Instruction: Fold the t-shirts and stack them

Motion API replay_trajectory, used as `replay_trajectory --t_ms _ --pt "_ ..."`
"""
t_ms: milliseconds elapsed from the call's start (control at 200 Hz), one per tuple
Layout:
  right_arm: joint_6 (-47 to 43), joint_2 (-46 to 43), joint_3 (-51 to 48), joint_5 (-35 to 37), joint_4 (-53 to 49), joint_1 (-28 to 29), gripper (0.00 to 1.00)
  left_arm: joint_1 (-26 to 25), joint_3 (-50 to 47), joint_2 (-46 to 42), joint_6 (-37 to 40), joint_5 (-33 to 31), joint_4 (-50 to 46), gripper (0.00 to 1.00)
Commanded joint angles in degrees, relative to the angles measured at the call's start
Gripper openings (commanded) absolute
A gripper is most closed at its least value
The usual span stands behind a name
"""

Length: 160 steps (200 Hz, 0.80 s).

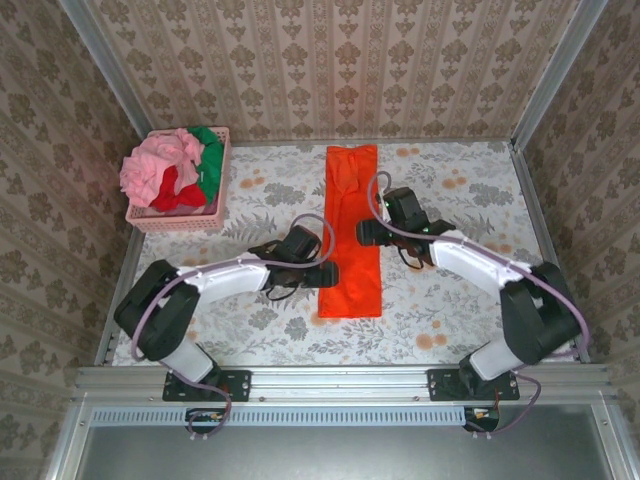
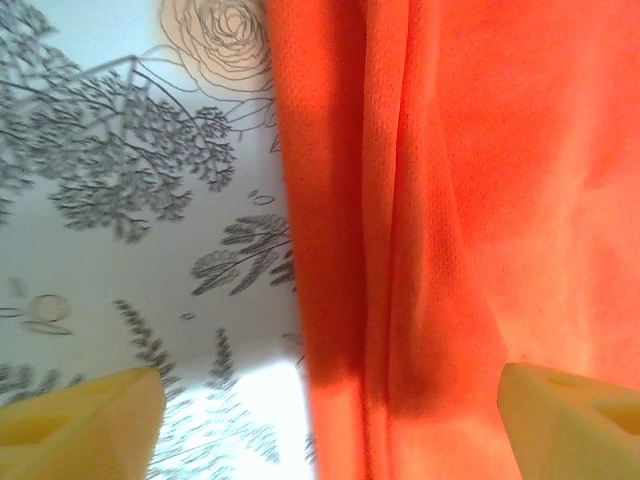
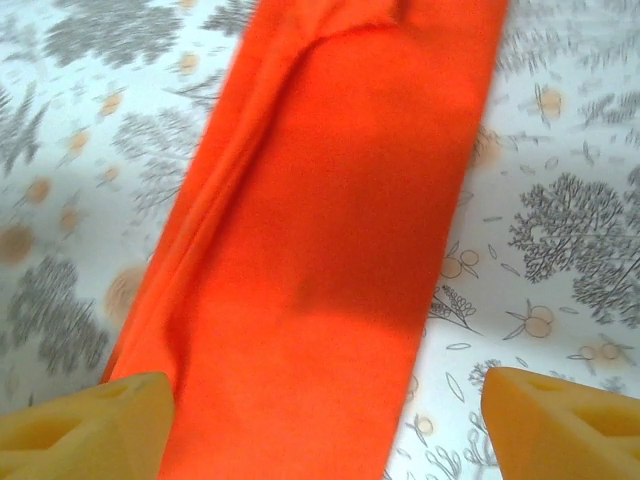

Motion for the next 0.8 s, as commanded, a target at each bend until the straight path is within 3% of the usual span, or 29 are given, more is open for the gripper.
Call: replay_trajectory --t_ms 0,205,275,505,795 --pt "-17.0 -7.5 -3.6 -0.6 -5.8 2.2 0.85 3.9 -3.8 -6.8 3.5 -1.4 -0.2 1.00" --pt "-41.0 -16.7 -10.4 -5.3 -11.3 10.6 0.86 15.2 -7.0 -18.9 16.3 4.5 -3.7 1.00" --pt "-45.3 -17.7 -12.2 -5.4 -11.3 13.8 0.86 17.6 -6.9 -23.1 22.4 5.5 -7.2 1.00" --pt "-48.0 -10.8 -12.3 -5.2 -9.7 23.0 0.78 20.9 -4.2 -35.4 36.3 3.6 -21.1 1.00" --pt "-49.3 0.9 -11.7 -3.3 -2.7 25.1 0.63 21.0 -6.1 -45.1 38.3 3.3 -24.1 1.00"
